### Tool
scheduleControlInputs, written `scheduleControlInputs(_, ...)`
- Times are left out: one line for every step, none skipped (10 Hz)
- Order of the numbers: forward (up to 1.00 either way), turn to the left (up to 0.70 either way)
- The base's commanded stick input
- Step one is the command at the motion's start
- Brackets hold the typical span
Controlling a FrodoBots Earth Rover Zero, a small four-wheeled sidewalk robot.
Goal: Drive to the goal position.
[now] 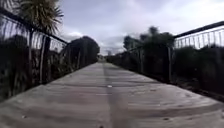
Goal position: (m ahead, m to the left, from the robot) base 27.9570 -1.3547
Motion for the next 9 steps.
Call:
scheduleControlInputs(0.70,0.35)
scheduleControlInputs(0.70,0.02)
scheduleControlInputs(0.70,0.00)
scheduleControlInputs(0.70,0.00)
scheduleControlInputs(0.70,0.00)
scheduleControlInputs(0.70,0.00)
scheduleControlInputs(0.70,0.00)
scheduleControlInputs(0.70,0.00)
scheduleControlInputs(0.70,0.00)
